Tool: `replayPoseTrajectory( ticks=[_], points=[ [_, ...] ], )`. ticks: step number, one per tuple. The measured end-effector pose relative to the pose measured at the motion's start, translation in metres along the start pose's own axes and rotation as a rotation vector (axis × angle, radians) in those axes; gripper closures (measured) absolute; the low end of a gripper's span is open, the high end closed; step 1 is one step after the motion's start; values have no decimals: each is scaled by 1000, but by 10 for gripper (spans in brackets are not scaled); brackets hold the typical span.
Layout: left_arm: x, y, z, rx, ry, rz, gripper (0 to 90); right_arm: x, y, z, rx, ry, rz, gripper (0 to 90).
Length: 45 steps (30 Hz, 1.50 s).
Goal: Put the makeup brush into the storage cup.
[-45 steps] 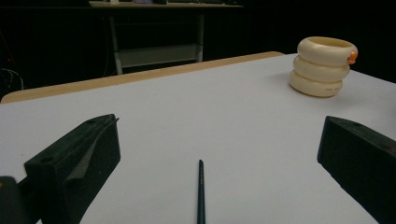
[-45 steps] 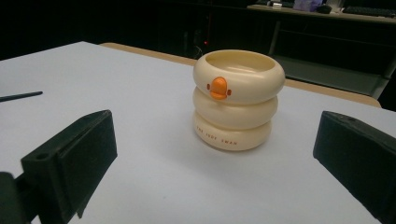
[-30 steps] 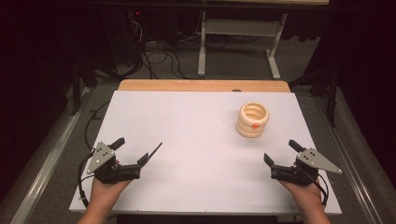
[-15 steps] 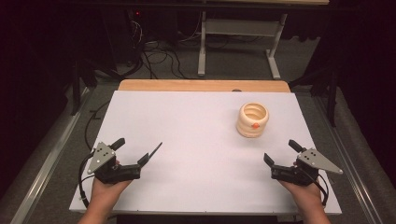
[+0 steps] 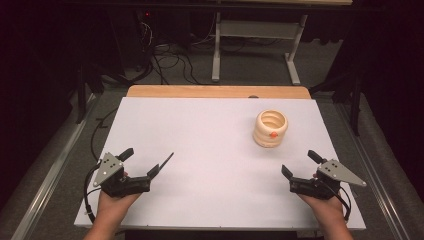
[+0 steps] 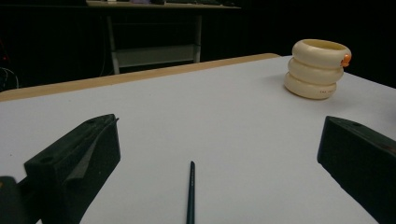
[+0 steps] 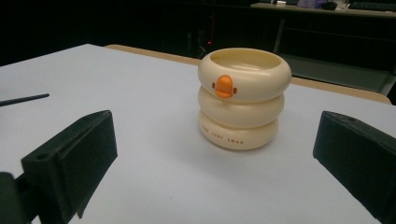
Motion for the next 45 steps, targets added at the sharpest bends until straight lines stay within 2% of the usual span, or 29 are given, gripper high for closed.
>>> replayPoseTrajectory(
  ticks=[6,14,18,19,22,23,24,27,33,42,45],
  points=[
    [-2,-2,0,-3,-8,19,0,-1,-1,1,-1,3,2,8],
    [-3,-4,2,2,4,48,0,0,-3,4,3,8,10,8],
    [-5,-7,4,9,3,87,0,1,-4,6,15,3,19,8],
    [-6,-9,5,10,4,114,0,1,-4,7,17,3,21,8],
    [-8,-11,6,12,4,138,0,1,-4,7,24,1,20,8],
    [-9,-13,6,10,3,166,0,0,-4,7,22,-2,21,8],
    [-9,-13,6,10,3,166,0,0,-5,6,23,-5,23,8],
    [-12,-16,7,8,10,209,0,0,-5,6,30,-8,23,8],
    [-12,-19,12,23,25,245,0,-1,-6,5,28,-8,26,8],
    [-11,-20,19,4,56,267,0,-2,-7,4,34,-12,33,8],
    [-10,-21,23,15,62,286,0,-2,-7,4,34,-14,33,8]
  ],
)
Point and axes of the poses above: each handheld gripper's, and its own axes: x roughly backward along the jaws, y roughly out of its top, z roughly to its left, the point moved 5 cm from there along -x, roughly forward along the jaws, and after that the axes turned 4 degrees about z, right-handed, at the moved point
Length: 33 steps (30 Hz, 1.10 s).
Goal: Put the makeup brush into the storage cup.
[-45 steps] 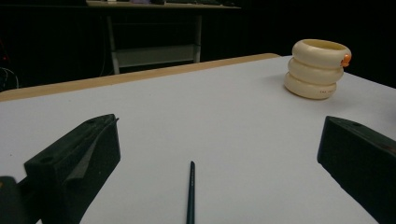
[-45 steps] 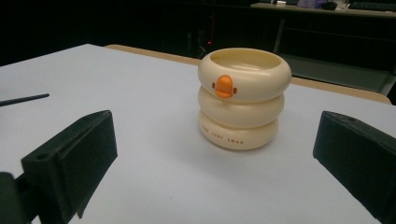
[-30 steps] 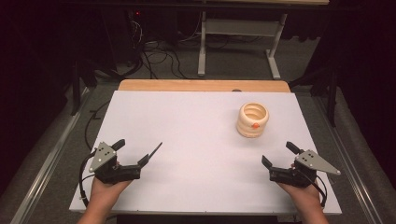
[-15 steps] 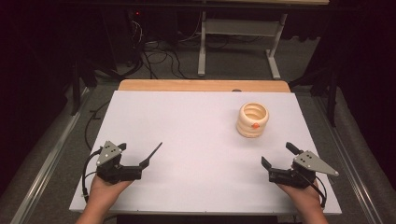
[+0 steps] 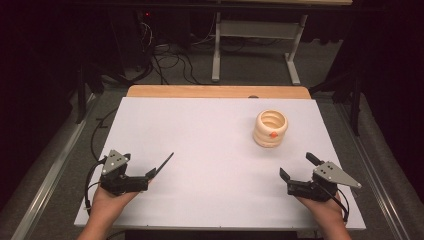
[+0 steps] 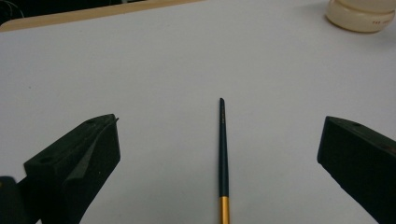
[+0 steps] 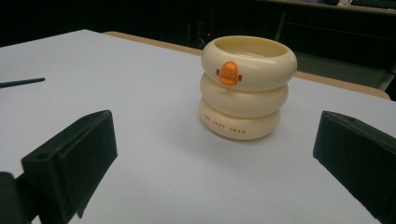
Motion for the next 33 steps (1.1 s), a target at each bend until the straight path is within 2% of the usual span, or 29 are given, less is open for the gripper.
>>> replayPoseTrajectory(
  ticks=[3,4,5,8,9,10,14,21,30,33],
  points=[
    [0,-1,3,11,2,27,0,0,0,0,3,0,1,8],
    [-1,-3,5,16,3,64,1,-1,-1,0,0,1,4,8],
    [-1,-3,5,16,3,64,2,-1,-1,0,-1,-1,6,8],
    [-2,-6,8,36,-8,129,3,-1,-1,0,0,-1,5,8],
    [-2,-6,8,36,-8,129,3,-1,-1,0,0,-1,5,8],
    [-3,-7,8,44,-11,148,4,-1,-1,0,2,-1,3,8],
    [-5,-9,8,28,2,189,4,-1,-1,0,0,0,5,8],
    [-8,-13,8,15,8,243,5,-1,-1,-1,0,0,5,8],
    [-11,-16,6,28,-2,289,3,-1,-2,0,-9,1,6,8],
    [-13,-18,5,32,-11,310,3,-3,-3,1,2,7,5,8]
  ],
)
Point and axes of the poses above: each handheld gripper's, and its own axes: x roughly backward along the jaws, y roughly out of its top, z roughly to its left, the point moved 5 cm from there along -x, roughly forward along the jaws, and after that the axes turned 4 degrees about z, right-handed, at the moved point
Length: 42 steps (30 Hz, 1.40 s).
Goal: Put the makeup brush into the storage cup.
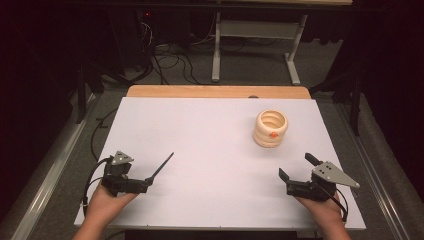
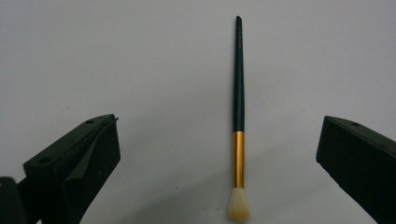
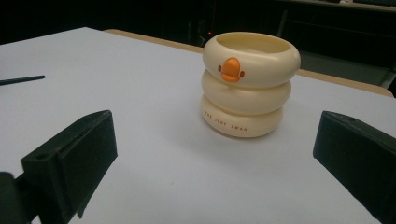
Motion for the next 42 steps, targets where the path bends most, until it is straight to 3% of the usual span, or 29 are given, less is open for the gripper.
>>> replayPoseTrajectory(
  ticks=[12,17,24,26,33,42],
  points=[
    [1,3,10,31,-4,31,9,-5,-7,3,-5,26,20,8],
    [2,7,6,27,-23,91,18,-4,-6,1,-15,27,12,8],
    [6,16,1,28,-52,123,32,-1,-5,0,-11,17,-2,8],
    [7,20,-2,15,-52,152,34,-1,-5,-1,-10,11,-1,8],
    [7,24,0,18,-73,212,33,-1,-6,0,-12,9,6,8],
    [5,30,-1,-16,-78,290,117,-2,-7,0,-10,17,17,8]
  ],
)
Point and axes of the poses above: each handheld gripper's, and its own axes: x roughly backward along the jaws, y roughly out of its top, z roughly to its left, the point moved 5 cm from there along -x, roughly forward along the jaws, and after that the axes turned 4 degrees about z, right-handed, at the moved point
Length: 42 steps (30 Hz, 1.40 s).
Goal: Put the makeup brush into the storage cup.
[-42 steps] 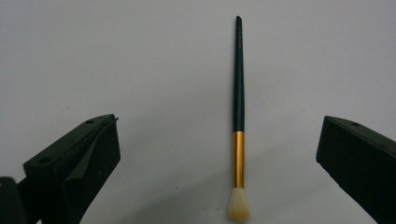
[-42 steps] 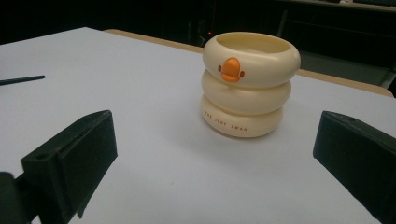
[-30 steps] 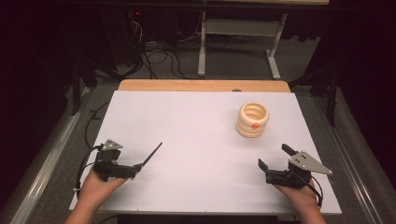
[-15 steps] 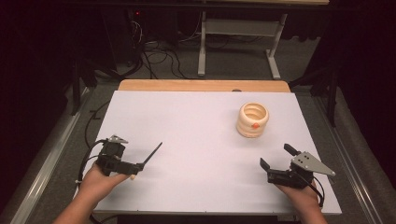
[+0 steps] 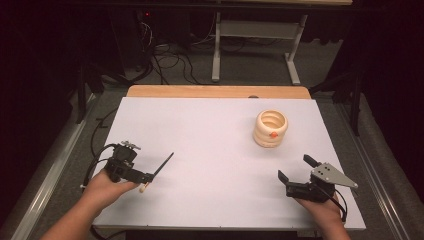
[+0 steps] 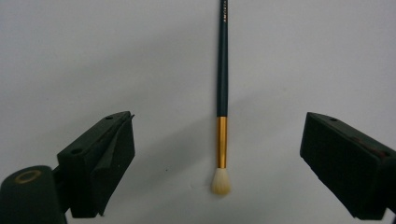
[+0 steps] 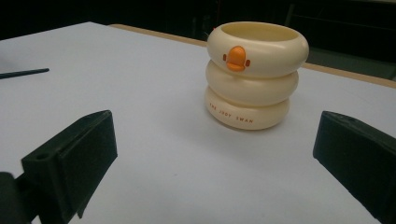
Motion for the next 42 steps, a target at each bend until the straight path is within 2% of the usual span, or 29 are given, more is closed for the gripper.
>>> replayPoseTrajectory(
  ticks=[1,3,4,9,15,18,22,23,28,30,33,42],
  points=[
    [-1,2,-2,-20,5,24,122,0,1,0,10,2,-4,8],
    [-2,3,-3,-24,9,32,149,0,1,1,6,1,-7,8],
    [-4,4,-4,-27,12,59,160,1,2,1,9,0,-7,8],
    [-9,7,-7,-43,19,99,179,1,1,1,9,-6,-7,8],
    [-14,10,-8,-62,24,108,258,1,2,0,7,-8,-11,8],
    [-17,10,-8,-82,22,130,315,1,2,1,6,-6,-12,8],
    [-20,11,-9,-83,27,125,386,1,2,1,5,-5,-12,8],
    [-22,12,-8,-83,17,132,417,1,2,1,4,-5,-12,8],
    [-26,13,-7,-81,23,139,470,1,3,1,12,-4,-18,8],
    [-28,15,-6,-91,43,133,488,1,3,1,15,-4,-18,8],
    [-30,15,-6,-93,50,141,528,1,3,1,17,-2,-19,8],
    [-33,16,-7,-108,46,161,639,1,2,2,15,3,-13,8]
  ],
)
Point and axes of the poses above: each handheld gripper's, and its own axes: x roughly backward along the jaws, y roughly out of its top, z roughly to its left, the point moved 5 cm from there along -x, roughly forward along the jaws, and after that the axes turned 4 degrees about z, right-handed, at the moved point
